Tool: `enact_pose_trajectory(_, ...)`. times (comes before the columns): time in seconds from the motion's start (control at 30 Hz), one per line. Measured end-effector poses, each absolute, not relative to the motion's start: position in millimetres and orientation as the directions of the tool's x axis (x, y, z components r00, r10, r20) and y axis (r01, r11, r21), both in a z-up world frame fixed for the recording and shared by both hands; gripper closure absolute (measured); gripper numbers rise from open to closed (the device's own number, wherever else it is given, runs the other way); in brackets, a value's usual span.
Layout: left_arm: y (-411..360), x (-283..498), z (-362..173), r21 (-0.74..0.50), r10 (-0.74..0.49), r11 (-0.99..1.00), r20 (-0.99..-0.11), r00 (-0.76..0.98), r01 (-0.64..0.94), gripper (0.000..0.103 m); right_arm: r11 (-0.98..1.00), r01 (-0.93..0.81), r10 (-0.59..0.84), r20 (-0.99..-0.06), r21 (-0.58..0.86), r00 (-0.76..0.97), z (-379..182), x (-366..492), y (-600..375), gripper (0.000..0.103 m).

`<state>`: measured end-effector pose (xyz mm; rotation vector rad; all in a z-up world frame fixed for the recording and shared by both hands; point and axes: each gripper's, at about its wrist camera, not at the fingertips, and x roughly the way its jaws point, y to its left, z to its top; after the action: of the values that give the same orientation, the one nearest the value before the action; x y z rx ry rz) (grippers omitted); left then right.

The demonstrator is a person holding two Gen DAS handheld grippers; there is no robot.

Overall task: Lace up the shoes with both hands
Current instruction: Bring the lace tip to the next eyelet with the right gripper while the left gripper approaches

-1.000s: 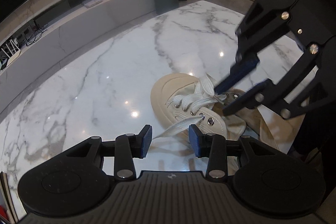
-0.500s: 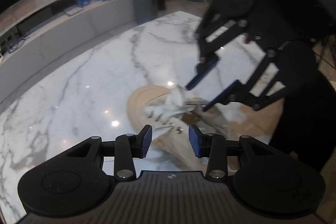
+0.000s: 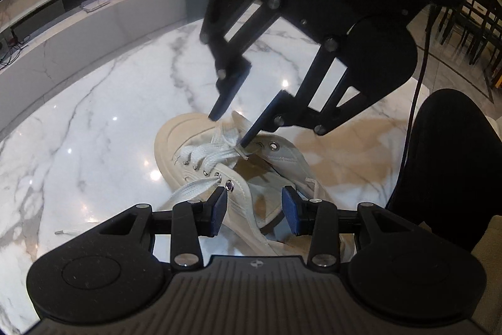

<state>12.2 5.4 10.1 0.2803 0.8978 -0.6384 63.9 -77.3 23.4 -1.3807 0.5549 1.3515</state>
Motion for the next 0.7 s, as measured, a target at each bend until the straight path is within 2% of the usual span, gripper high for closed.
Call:
enact_pose_trajectory(0.03,6,12,10,-0.032,-0.395,0.783,-0.796,0.458,0.621,0.066,-0.324,-0.878,0.335,-0.910,-0.353,0.242,22,64,-76,0.081)
enact_pose_trajectory(0.13,10,13,10,-0.032,-0.395,0.789,-0.791,0.467,0.614,0.066,-0.339,-0.885,0.318,-0.924,-0.320,0.212,18,65,-71,0.097)
enact_pose_trajectory(0.2,12,13,11,-0.038,-0.400,0.793,-0.786,0.471,0.609,0.070,-0.329,-0.890,0.315,-0.925,-0.316,0.212,18,63,-70,0.099)
enact_pose_trajectory(0.27,13,13,12,-0.041,-0.400,0.797,-0.783,0.476,0.603,0.080,-0.317,-0.894,0.317,-0.924,-0.316,0.214,19,62,-69,0.100)
enact_pose_trajectory(0.37,16,12,13,-0.047,-0.400,0.803,-0.781,0.479,0.594,0.086,-0.255,-0.923,0.329,-0.924,-0.286,0.195,28,61,-70,0.100)
enact_pose_trajectory(0.7,16,10,18,-0.049,-0.391,0.811,-0.787,0.478,0.583,0.086,-0.109,-0.983,0.373,-0.923,-0.144,0.094,36,47,-69,0.100)
